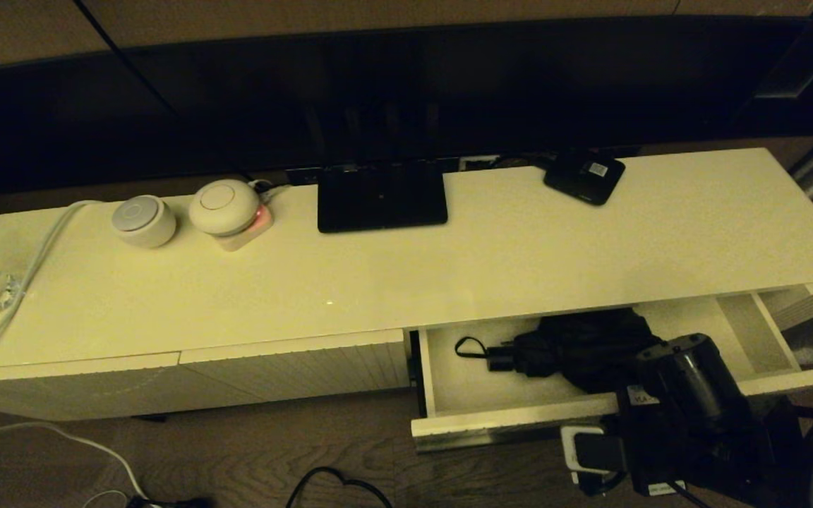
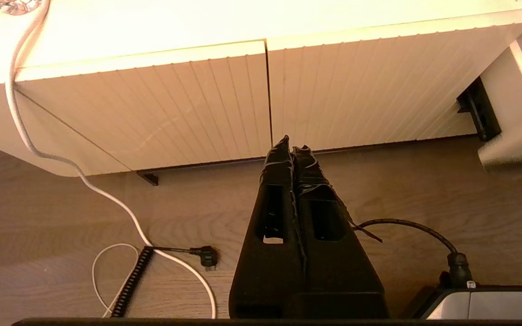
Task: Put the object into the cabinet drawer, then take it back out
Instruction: Close the drawer
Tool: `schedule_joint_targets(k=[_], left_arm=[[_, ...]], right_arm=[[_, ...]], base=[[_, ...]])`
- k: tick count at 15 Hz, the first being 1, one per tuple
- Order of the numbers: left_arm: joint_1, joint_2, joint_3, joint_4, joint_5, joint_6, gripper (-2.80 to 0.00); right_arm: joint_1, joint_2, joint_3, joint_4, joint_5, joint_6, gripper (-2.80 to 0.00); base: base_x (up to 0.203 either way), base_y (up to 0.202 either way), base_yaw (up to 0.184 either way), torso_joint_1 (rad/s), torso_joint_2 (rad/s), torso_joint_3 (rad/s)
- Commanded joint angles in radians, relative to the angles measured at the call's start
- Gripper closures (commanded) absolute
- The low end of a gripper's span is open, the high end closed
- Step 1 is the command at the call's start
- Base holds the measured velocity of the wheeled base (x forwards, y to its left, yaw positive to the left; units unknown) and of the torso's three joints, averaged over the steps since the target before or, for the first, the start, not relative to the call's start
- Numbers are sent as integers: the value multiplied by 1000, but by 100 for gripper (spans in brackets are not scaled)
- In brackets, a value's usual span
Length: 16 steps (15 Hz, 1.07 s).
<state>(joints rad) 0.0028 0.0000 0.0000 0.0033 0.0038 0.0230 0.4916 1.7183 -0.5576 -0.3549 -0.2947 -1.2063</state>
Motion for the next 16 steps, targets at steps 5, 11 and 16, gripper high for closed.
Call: schedule_joint_targets(k=[5,11,16], left_arm=[[0,0,3,0,1,0,0],[0,0,3,0,1,0,0],[0,0,3,0,1,0,0]], right_arm=[[-48,71,-184,-7,-47,-5,0],[-53,100,-223,-108,-50,-4,0],[-10,-82,-96,-34,-48,-6,0]], base=[[0,0,0,0,0,0],[0,0,0,0,0,0],[0,0,0,0,0,0]])
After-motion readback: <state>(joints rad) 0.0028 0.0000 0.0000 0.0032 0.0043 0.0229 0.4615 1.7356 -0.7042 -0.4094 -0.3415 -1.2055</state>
